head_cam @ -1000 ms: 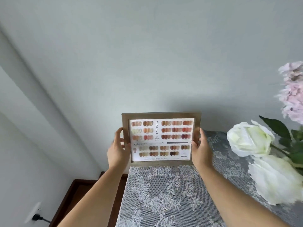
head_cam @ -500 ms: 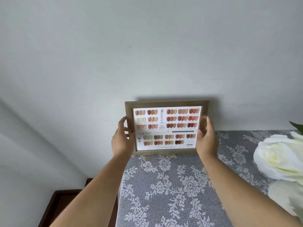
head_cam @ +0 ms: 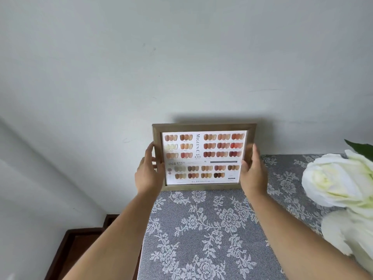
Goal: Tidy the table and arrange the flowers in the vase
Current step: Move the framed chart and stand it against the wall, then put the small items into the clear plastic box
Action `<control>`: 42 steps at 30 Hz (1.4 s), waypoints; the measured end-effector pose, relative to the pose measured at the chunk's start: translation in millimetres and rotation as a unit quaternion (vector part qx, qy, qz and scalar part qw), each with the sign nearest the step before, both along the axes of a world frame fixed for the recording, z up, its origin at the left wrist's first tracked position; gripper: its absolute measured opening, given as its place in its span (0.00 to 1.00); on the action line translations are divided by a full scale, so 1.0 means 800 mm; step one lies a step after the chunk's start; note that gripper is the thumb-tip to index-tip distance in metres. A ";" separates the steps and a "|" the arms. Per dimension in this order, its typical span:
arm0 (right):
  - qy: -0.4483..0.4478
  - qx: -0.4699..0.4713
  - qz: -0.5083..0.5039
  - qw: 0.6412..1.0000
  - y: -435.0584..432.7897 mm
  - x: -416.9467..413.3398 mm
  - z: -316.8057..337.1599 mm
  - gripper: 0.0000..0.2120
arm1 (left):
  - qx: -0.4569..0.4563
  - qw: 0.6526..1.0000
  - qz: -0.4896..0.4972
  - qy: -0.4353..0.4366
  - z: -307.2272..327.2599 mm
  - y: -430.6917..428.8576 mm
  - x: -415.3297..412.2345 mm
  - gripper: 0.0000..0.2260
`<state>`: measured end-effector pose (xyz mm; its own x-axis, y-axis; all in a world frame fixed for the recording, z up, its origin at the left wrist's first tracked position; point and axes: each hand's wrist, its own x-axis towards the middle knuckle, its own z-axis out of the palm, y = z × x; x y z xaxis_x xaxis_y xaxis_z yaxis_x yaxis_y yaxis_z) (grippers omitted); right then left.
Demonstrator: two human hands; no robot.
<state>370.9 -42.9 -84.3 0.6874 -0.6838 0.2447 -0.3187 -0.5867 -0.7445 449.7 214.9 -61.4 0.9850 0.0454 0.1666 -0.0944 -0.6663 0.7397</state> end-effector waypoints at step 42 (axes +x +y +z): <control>0.216 -0.019 0.190 0.958 -0.140 -0.539 0.048 0.26 | 0.202 0.936 -0.278 0.072 0.021 -0.191 -0.479 0.29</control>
<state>-60.4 -155.0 -45.9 0.9274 -0.3607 -0.0988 -0.3504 -0.7457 -0.5667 66.8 62.1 -44.9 0.8515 -0.5188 -0.0762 -0.4286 -0.7724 0.4687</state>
